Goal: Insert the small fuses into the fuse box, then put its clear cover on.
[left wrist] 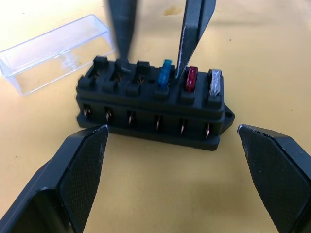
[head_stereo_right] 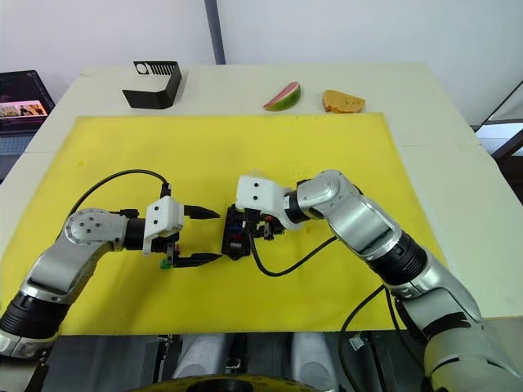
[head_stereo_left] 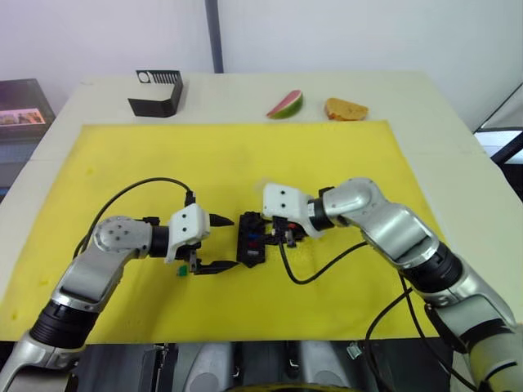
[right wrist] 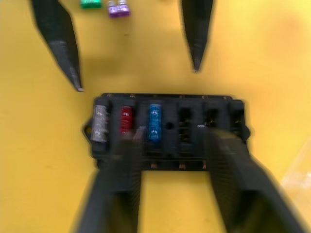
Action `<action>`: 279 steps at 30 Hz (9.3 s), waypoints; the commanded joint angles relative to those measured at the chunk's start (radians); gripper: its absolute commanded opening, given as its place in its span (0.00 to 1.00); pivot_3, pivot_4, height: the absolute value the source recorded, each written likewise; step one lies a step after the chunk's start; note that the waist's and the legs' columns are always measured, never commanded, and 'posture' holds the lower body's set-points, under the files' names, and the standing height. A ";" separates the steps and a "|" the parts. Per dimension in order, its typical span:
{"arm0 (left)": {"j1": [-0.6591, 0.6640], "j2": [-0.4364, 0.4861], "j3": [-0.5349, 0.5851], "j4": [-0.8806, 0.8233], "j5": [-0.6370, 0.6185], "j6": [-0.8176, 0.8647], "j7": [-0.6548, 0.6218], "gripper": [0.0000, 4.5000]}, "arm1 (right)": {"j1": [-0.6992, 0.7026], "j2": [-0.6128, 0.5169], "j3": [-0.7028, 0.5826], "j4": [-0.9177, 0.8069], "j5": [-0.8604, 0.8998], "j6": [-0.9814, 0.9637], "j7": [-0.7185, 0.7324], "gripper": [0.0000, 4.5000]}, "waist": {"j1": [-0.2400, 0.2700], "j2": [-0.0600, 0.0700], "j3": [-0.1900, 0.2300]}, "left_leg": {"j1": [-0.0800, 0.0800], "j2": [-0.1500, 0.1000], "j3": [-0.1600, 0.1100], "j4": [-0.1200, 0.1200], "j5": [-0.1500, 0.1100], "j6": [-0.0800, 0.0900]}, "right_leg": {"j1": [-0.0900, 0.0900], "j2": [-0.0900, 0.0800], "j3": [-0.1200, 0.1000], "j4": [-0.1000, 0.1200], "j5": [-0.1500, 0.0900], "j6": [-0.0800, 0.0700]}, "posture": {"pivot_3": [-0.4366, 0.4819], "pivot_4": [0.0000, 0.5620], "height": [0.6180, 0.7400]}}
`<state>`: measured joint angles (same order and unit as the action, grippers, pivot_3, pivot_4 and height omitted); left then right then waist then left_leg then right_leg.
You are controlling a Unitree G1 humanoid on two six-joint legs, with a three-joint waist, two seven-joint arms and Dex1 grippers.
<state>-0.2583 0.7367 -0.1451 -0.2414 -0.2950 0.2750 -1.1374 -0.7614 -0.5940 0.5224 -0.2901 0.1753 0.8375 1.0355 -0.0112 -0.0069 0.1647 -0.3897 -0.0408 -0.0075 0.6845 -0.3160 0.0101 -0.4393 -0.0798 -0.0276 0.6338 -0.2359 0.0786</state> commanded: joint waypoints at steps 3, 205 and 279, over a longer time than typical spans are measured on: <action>-0.010 0.003 0.010 -0.008 -0.005 -0.009 -0.001 1.00 | -0.019 0.016 -0.035 0.022 0.028 0.013 0.013 0.43 | 0.000 0.000 0.000 | 0.000 0.000 0.000 0.000 0.000 0.000 | 0.000 0.000 0.000 0.000 0.000 0.000 | 0.48 0.27 1.00; 0.183 0.264 0.190 0.330 -0.393 0.679 -0.346 0.10 | 0.018 -0.149 -0.187 -0.175 0.218 -0.069 0.055 1.00 | -0.008 0.002 0.001 | -0.001 0.001 0.001 -0.001 -0.003 0.005 | -0.003 -0.002 0.000 0.001 0.000 0.000 | 0.48 0.27 1.00; -0.222 -0.077 0.400 0.010 -0.821 0.822 0.200 0.00 | -0.128 0.311 -0.617 0.045 0.831 0.669 -0.461 0.44 | -0.003 0.001 0.001 | -0.001 0.000 0.000 0.000 0.001 -0.002 | -0.002 -0.001 0.000 0.002 0.000 0.000 | 0.48 0.27 1.00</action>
<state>-0.4777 0.6482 0.2489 -0.2052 -1.1019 1.1177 -0.9247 -0.8638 -0.2897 -0.0705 -0.2310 0.9792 1.5139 0.5755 -0.0140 -0.0061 0.1655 -0.3910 -0.0410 -0.0073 0.6848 -0.3148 0.0080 -0.4418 -0.0807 -0.0279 0.6359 -0.2358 0.0786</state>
